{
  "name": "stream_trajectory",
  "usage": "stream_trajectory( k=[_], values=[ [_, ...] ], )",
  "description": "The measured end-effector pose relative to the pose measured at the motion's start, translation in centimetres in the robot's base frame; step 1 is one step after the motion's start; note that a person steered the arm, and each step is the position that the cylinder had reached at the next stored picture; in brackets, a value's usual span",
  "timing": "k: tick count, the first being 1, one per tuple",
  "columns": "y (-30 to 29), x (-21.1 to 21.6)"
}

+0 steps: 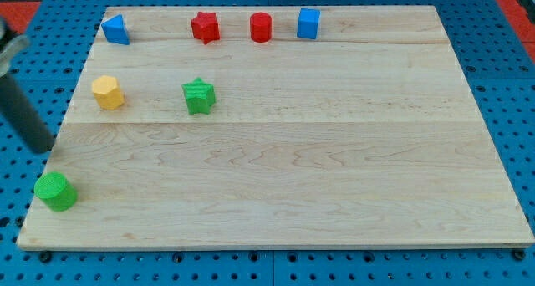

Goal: Move the green circle to the right of the green star

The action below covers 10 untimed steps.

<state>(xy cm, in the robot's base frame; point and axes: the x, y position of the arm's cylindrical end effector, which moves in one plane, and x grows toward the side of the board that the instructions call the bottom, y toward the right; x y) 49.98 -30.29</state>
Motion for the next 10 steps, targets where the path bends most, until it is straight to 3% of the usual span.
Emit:
stream_trajectory(
  k=[2, 4, 5, 6, 7, 8, 9, 10],
  values=[
    [3.0, 9.6],
    [21.3, 2.8],
    [22.0, 4.4],
    [11.1, 8.6],
    [2.1, 7.3],
    [5.1, 4.7],
    [15.9, 4.6],
    [20.3, 1.4]
  ],
)
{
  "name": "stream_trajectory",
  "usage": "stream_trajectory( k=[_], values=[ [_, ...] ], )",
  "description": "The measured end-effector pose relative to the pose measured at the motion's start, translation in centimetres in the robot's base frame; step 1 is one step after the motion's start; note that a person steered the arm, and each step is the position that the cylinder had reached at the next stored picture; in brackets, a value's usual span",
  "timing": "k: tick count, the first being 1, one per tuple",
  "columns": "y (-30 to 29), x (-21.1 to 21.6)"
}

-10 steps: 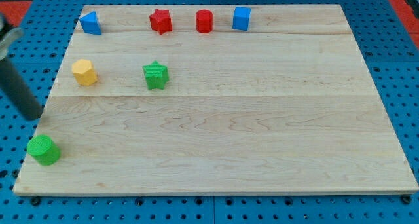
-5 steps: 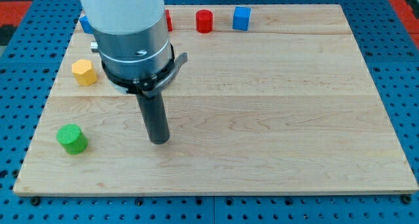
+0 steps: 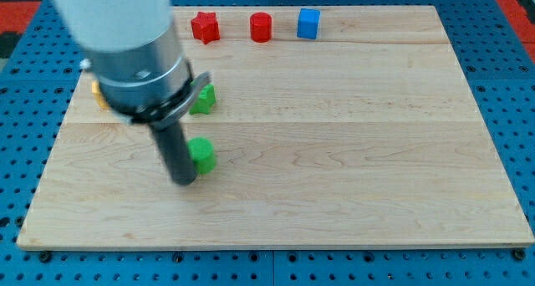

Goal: Move the green circle to the right of the green star

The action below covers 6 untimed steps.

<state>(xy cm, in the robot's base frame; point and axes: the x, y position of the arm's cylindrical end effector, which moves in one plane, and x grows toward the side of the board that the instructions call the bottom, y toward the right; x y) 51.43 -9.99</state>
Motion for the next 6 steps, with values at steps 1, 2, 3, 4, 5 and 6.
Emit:
stream_trajectory(
  k=[1, 2, 3, 4, 5, 6],
  values=[
    [1.7, -6.2],
    [3.9, -6.8],
    [6.4, -6.9],
    [6.9, -8.7],
    [7.3, -9.1],
    [6.9, -7.7]
  ],
)
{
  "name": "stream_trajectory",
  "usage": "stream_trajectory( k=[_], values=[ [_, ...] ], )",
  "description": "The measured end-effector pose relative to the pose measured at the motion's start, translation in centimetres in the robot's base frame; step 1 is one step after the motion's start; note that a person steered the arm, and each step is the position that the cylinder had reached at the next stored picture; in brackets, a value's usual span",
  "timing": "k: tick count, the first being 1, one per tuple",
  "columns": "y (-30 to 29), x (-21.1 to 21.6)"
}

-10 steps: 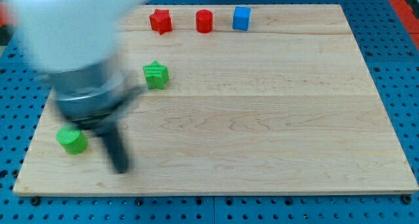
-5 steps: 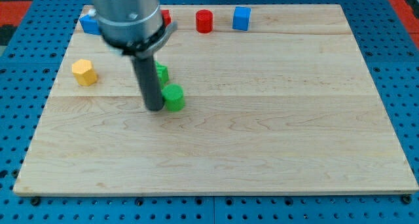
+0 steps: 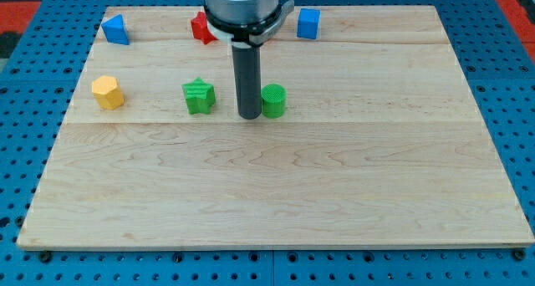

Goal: Move the green circle to the right of the green star

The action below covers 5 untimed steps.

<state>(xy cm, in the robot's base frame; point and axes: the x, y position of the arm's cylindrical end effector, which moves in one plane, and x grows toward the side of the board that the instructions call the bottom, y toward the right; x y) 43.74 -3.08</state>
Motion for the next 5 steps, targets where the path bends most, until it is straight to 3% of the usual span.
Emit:
stream_trajectory(
  k=[1, 2, 3, 4, 5],
  values=[
    [0.9, 0.4],
    [4.7, -2.5],
    [4.8, -2.8],
    [0.9, 4.4],
    [4.2, 12.8]
  ],
)
